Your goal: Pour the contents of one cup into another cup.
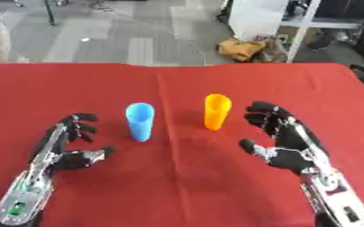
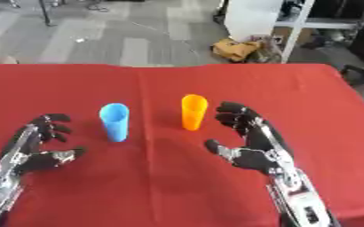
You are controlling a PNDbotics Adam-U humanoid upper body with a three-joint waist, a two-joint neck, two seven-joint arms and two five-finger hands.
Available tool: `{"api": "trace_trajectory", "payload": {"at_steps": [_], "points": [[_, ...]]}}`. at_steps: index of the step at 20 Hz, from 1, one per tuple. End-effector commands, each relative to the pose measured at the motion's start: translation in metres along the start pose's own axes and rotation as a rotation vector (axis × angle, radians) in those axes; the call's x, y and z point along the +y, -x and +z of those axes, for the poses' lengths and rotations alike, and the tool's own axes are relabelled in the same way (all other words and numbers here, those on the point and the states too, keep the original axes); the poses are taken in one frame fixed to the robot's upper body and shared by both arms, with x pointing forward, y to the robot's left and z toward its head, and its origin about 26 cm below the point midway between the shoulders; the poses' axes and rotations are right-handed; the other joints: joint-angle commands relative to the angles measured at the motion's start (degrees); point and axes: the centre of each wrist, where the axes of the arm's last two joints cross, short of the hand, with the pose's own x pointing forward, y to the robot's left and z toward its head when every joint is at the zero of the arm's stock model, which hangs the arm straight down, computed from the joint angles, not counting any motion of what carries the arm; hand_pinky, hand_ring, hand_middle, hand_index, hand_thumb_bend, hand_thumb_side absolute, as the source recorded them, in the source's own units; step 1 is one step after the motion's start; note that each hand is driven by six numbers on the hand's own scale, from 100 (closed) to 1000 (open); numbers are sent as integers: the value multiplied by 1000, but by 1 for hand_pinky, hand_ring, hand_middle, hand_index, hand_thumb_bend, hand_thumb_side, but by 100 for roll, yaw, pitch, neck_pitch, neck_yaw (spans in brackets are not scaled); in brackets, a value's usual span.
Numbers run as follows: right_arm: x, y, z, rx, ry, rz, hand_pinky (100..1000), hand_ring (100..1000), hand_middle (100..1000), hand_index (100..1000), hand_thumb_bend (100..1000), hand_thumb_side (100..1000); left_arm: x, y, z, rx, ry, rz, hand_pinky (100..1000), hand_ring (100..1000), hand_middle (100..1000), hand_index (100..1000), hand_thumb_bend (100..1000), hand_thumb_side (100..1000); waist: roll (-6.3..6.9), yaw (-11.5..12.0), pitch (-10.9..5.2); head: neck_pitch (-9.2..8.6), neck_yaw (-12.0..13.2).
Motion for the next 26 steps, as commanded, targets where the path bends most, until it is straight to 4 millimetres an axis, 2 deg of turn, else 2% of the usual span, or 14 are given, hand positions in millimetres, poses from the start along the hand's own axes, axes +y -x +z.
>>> {"api": "trace_trajectory", "payload": {"at_steps": [1,9,11,17,26], "points": [[-1,-13,-8,-53,-15,9,873,800,764,845,574,100,10,-9,-10,-27,24,-38,561,640,698,751,755,100,13,-34,-62,-83,43],[0,-18,-10,-70,-24,4,869,795,760,845,573,100,11,-6,-16,-22,61,-52,562,640,699,752,769,100,4,-99,-44,-99,71],[2,-21,-12,-90,-31,2,863,788,755,844,573,100,12,-7,-21,-8,69,-61,576,667,717,766,797,100,-25,-168,-32,-114,89],[4,-27,-14,-113,-44,-3,863,789,754,843,574,100,16,-10,-33,-14,54,-85,604,722,762,780,802,100,-54,-263,7,-145,139],[6,-31,-16,-131,-56,-8,863,788,754,843,574,100,19,-17,-45,-22,73,-117,617,734,770,792,811,100,-62,-415,78,-178,186]]}}
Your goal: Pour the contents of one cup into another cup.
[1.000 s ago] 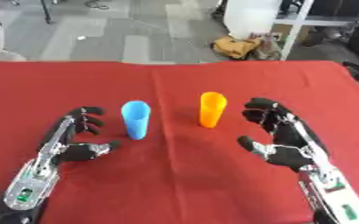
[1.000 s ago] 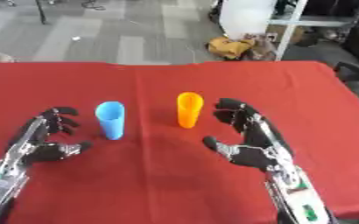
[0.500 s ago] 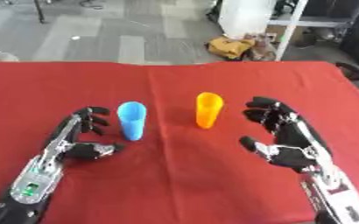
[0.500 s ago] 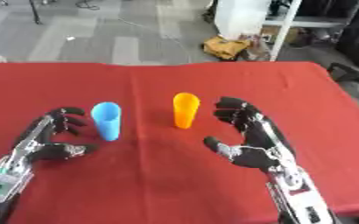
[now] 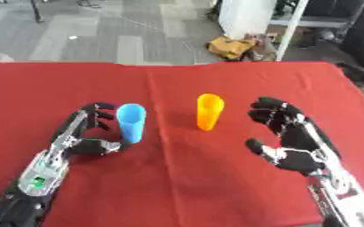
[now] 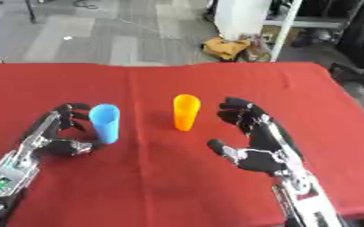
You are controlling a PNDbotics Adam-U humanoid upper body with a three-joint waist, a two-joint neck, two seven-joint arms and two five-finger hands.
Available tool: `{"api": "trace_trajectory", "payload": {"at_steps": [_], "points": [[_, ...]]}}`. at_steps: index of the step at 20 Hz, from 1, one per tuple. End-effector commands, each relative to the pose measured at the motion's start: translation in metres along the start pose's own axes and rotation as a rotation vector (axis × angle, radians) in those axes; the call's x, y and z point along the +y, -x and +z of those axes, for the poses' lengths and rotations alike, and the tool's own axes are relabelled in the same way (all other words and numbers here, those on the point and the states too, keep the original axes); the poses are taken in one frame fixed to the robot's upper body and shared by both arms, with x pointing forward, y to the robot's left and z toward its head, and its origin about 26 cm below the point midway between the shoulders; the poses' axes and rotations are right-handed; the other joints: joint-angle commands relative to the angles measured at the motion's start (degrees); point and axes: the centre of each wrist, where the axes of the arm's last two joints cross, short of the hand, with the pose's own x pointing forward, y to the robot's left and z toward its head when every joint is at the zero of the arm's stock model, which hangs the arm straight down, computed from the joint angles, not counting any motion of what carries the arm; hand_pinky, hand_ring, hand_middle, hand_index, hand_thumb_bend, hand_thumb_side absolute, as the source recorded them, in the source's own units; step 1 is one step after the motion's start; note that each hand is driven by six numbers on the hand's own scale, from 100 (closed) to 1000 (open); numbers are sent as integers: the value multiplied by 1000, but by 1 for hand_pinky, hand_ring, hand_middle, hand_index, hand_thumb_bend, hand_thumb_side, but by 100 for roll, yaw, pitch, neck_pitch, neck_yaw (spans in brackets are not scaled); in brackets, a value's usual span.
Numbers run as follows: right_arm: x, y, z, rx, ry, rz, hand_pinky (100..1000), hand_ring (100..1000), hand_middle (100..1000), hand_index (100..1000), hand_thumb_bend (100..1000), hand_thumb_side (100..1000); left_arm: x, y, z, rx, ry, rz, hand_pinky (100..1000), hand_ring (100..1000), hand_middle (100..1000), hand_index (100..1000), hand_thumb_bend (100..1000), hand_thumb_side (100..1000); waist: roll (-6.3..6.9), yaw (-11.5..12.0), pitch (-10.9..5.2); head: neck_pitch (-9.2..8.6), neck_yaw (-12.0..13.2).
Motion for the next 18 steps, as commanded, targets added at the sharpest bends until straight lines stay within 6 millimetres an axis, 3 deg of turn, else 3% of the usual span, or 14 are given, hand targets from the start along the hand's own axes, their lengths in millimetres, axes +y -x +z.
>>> {"api": "trace_trajectory", "payload": {"at_steps": [1,18], "points": [[0,-11,-7,-44,-17,5,863,788,754,843,574,100,12,-11,-9,-31,-5,-31,618,734,771,793,812,100,13,-36,-69,-83,35],[2,-13,-11,-60,-27,1,865,788,753,844,574,100,9,-18,-25,-46,62,-57,614,719,760,802,870,100,22,-183,50,-116,91]]}}
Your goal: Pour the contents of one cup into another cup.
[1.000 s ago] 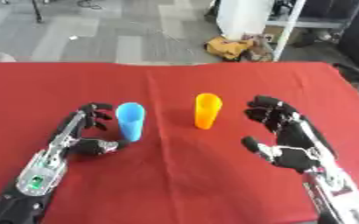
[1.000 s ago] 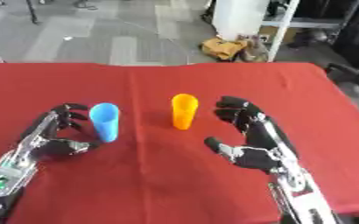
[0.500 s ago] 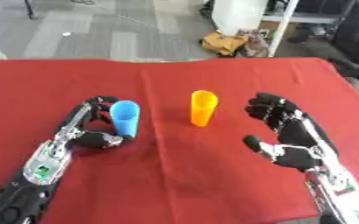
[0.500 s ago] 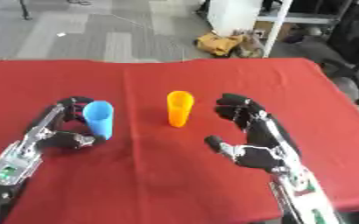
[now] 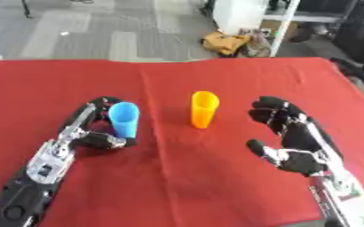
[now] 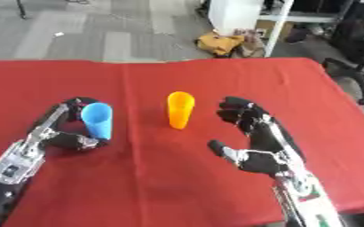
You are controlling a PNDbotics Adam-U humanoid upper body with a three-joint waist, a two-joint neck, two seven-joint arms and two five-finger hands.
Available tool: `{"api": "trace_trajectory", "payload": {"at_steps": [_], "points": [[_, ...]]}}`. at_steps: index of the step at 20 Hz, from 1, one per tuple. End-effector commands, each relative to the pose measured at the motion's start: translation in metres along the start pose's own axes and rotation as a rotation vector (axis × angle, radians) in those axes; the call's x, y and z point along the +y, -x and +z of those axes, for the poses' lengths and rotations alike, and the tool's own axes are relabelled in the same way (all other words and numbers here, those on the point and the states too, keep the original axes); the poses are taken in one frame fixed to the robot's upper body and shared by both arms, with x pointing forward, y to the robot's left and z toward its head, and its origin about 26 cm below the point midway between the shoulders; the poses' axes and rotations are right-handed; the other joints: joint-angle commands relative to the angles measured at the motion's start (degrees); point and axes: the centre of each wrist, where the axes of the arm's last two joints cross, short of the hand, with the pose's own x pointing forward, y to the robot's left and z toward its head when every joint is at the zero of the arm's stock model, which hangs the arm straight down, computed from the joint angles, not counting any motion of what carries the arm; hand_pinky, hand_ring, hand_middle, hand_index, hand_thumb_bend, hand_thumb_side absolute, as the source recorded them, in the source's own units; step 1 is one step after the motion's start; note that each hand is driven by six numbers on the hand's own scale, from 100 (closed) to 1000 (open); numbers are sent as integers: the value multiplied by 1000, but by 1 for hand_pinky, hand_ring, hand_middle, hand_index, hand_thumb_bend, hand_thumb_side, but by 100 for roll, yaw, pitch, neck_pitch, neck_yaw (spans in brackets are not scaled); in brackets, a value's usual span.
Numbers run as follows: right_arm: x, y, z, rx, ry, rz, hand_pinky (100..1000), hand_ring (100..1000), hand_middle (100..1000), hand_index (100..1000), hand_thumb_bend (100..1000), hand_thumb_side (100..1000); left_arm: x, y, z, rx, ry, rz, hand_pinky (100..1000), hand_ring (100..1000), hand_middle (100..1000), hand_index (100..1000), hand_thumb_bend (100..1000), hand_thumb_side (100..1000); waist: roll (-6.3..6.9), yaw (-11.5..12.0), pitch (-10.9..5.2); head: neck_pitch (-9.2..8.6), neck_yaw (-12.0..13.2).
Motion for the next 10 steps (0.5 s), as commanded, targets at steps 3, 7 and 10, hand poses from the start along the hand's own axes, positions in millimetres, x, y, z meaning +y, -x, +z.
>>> {"api": "trace_trajectory", "payload": {"at_steps": [3,7,10], "points": [[-1,-10,-6,-41,-13,9,869,787,753,844,574,100,7,-13,-11,-47,17,-14,611,714,755,800,881,100,16,-36,-64,-76,35],[-1,-11,-7,-44,-11,10,868,785,748,843,573,100,6,-16,-13,-64,39,-7,605,701,742,797,911,100,9,-54,-53,-83,48],[-1,-11,-7,-45,-9,9,868,785,748,843,573,100,5,-16,-14,-70,53,1,601,697,739,795,914,100,3,-58,-49,-81,56]]}}
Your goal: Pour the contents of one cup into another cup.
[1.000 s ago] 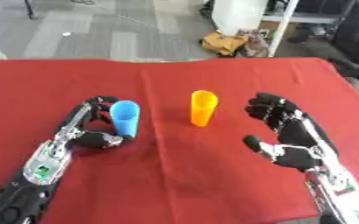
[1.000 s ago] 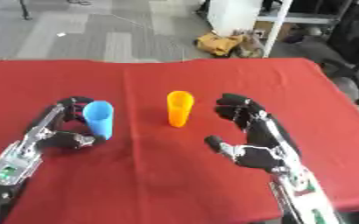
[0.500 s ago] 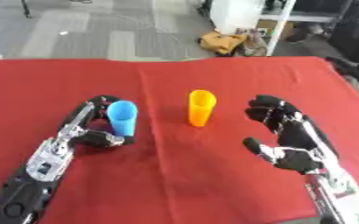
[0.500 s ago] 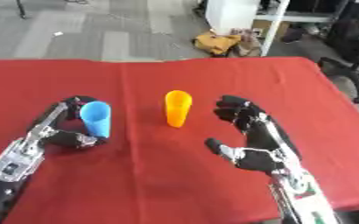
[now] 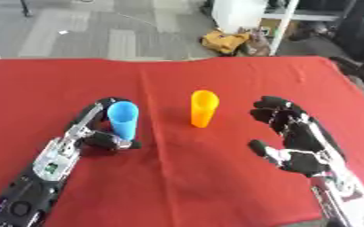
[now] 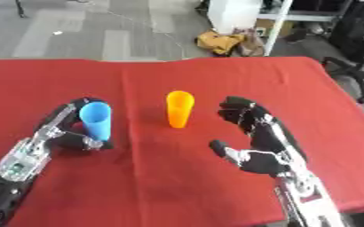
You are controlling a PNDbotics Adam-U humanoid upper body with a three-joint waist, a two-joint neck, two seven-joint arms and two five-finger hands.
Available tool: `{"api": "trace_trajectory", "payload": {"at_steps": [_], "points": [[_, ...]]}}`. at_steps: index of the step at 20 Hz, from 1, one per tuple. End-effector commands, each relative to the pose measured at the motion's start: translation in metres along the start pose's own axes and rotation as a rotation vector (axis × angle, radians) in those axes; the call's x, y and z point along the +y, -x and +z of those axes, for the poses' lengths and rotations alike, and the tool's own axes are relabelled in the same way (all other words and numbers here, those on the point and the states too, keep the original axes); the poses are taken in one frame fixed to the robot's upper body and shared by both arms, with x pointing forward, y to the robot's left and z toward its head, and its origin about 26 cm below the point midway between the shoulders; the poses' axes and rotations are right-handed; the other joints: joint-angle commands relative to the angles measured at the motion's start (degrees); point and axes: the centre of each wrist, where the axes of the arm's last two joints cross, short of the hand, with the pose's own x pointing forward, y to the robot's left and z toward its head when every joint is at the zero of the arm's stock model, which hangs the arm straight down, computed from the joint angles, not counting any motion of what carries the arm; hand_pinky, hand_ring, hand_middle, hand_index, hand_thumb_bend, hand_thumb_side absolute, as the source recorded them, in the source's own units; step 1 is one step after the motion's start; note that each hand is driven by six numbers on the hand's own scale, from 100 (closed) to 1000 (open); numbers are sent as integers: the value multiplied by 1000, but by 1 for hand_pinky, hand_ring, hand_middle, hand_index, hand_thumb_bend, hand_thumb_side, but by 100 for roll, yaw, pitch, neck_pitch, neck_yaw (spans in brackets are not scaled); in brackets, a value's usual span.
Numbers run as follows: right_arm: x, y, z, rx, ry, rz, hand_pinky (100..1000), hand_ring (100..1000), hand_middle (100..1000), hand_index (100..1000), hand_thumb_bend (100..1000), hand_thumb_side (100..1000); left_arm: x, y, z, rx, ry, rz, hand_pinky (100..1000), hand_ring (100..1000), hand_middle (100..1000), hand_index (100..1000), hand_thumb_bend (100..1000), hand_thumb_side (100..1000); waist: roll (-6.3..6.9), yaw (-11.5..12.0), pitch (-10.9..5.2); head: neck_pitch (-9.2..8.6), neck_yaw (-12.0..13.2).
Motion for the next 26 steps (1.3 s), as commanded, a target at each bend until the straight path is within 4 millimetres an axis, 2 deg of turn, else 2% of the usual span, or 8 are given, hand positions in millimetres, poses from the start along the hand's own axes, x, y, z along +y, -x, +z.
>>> {"api": "trace_trajectory", "payload": {"at_steps": [1,2,7,9,14,16,20,26], "points": [[-2,-9,-5,-36,-6,8,868,785,748,843,573,100,8,-13,-9,-40,4,-7,601,697,739,795,914,100,8,-20,-84,-53,17],[-1,-9,-5,-37,-6,8,864,784,747,842,572,100,7,-12,-9,-39,8,-7,580,652,700,780,880,100,5,-23,-82,-55,22],[-1,-9,-5,-36,-7,7,859,783,745,842,571,100,5,-11,-9,-26,34,-8,520,587,633,759,801,100,2,-22,-79,-53,30],[-1,-9,-5,-36,-7,6,858,783,745,842,571,100,5,-10,-9,-24,37,-6,482,555,614,755,740,100,4,-16,-79,-55,27],[-1,-9,-5,-34,-6,6,843,775,741,841,569,100,7,-11,-7,-22,25,2,400,497,560,737,485,100,18,-2,-84,-52,12],[-2,-8,-4,-32,-4,7,839,774,740,840,569,100,9,-12,-6,-26,6,1,381,490,551,732,437,100,29,10,-89,-48,4],[-4,-7,-2,-25,5,13,835,771,736,838,568,100,17,-17,-4,-47,-51,0,372,485,545,728,411,100,64,51,-107,-41,-17],[-12,-2,5,6,34,38,826,759,726,833,565,100,33,-27,3,-87,-109,5,380,489,549,729,430,100,130,154,-143,-29,-40]]}}
